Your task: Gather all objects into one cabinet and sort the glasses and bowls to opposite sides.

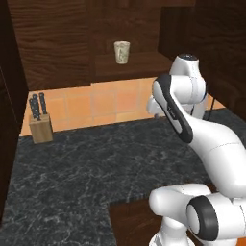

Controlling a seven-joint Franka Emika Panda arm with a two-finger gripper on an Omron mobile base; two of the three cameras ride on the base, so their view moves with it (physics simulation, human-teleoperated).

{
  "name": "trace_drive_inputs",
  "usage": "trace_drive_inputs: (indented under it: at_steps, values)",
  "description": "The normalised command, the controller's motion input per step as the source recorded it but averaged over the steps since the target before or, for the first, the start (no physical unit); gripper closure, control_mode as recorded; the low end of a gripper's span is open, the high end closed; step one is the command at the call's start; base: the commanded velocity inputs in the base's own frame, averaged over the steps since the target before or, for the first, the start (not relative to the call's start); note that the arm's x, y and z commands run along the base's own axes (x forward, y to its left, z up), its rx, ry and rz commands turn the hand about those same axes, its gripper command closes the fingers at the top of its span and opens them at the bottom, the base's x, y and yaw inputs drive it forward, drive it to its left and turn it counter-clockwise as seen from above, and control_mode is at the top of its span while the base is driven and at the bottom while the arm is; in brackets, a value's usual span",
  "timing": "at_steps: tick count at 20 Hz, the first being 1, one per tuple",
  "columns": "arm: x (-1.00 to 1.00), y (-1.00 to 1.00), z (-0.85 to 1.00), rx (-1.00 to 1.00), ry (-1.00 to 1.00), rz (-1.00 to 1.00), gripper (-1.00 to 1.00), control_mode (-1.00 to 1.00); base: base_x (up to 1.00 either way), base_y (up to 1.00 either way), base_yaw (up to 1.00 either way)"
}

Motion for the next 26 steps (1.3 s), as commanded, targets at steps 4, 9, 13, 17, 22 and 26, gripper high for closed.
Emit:
trace_drive_inputs:
  at_steps: [4,9,13,17,22,26]
  values:
    - [0.0,0.0,0.0,0.0,0.0,0.0,-1.0,1.0,0.0,0.0,0.0]
    - [0.0,0.0,0.0,0.0,0.0,0.0,-1.0,1.0,0.0,0.05,0.0]
    - [0.0,0.0,0.0,0.0,0.0,0.0,-1.0,1.0,0.0,0.49,0.0]
    - [0.01,0.4,-0.02,0.0,0.0,0.05,-1.0,-1.0,0.0,0.14,0.01]
    - [0.32,0.65,-0.09,-0.02,-0.05,0.01,-1.0,-1.0,0.0,0.0,0.0]
    - [0.84,0.86,0.11,-0.21,-0.21,0.0,-1.0,-1.0,0.0,0.0,0.0]
